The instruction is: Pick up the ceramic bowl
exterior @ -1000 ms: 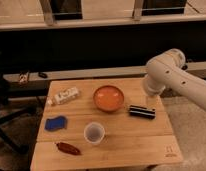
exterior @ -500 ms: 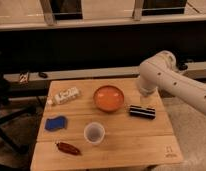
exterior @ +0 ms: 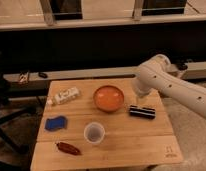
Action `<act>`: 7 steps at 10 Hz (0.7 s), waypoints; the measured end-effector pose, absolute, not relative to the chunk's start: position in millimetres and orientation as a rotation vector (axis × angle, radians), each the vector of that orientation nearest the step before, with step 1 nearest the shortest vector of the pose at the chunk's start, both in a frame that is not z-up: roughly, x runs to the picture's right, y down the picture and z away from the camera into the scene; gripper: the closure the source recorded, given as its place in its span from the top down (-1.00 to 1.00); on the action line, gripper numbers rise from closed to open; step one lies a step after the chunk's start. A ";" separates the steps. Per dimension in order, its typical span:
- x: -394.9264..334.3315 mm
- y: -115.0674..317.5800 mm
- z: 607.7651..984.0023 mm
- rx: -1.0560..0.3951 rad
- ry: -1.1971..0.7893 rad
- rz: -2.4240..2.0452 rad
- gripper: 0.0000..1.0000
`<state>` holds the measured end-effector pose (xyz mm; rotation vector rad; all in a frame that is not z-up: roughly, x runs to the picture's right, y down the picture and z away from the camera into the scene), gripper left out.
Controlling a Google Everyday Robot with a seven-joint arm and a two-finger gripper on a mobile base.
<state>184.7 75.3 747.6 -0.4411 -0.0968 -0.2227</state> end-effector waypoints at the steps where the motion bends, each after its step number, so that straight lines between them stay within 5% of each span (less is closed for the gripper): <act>1: 182.4 76.0 750.1 -0.438 -0.105 -0.226 0.60; 7: 164.9 87.0 774.2 -0.402 -0.139 -0.239 0.60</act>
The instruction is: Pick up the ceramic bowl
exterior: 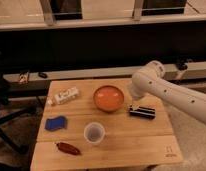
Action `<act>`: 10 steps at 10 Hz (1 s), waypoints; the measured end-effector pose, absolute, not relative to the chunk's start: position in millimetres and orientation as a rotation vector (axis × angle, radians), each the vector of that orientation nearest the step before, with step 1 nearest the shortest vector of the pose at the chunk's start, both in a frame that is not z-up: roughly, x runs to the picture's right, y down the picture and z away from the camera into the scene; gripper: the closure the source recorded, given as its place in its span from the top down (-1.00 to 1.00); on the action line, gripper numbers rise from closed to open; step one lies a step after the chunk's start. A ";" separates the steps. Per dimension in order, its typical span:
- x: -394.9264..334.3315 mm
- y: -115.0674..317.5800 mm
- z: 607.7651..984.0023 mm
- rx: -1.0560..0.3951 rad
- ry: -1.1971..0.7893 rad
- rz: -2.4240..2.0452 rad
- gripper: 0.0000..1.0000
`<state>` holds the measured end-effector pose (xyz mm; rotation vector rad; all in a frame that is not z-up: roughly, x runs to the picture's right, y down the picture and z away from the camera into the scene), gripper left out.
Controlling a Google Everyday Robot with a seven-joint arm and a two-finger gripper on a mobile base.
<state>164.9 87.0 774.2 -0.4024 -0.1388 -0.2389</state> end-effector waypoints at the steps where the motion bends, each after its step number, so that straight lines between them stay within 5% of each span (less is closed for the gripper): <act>1: 161.6 87.5 776.9 -0.401 -0.145 -0.242 0.60; 10: 134.4 96.4 811.7 -0.372 -0.181 -0.248 0.60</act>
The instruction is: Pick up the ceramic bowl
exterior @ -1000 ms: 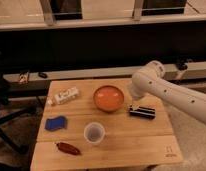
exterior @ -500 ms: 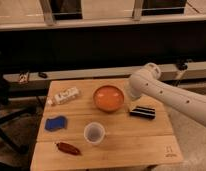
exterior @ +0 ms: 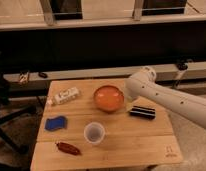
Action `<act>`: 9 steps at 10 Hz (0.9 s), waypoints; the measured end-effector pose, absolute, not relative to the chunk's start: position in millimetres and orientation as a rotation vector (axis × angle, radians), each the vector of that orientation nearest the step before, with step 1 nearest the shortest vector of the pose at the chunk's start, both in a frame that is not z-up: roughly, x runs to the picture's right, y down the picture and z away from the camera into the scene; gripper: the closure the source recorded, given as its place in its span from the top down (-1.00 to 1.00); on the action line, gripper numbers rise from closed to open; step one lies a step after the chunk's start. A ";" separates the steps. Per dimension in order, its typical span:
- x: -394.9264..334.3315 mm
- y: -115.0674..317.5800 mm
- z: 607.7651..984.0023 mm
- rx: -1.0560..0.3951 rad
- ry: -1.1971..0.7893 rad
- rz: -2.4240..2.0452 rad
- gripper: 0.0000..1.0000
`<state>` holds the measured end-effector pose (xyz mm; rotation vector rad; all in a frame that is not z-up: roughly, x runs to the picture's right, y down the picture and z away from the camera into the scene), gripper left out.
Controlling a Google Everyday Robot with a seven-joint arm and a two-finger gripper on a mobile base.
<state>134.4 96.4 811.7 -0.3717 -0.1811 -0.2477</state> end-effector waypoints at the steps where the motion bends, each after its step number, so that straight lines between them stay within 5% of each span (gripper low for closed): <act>1: 133.5 97.3 814.9 -0.372 -0.185 -0.246 0.60; 9: 124.2 101.2 854.0 -0.385 -0.221 -0.225 0.60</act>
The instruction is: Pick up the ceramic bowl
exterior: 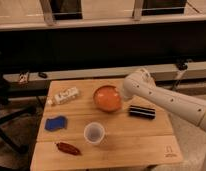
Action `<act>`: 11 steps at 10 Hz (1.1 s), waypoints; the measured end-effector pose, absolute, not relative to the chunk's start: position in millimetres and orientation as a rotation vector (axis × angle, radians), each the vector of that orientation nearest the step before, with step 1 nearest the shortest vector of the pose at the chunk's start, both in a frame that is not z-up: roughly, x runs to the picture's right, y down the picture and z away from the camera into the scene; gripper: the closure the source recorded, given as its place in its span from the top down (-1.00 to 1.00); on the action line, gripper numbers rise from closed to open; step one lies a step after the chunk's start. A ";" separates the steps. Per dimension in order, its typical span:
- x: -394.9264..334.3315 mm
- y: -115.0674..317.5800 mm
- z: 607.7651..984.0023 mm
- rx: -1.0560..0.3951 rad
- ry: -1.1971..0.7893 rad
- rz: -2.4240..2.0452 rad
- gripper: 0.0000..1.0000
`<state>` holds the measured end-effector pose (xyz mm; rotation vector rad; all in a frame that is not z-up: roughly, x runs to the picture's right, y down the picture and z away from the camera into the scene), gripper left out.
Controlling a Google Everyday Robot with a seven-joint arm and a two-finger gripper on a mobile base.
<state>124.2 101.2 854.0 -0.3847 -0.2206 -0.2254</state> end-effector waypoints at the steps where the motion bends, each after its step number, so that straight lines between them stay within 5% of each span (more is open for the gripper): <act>1: 125.6 102.3 857.9 -0.389 -0.220 -0.222 0.60; 11: 124.1 123.6 894.5 -0.465 -0.242 -0.204 0.60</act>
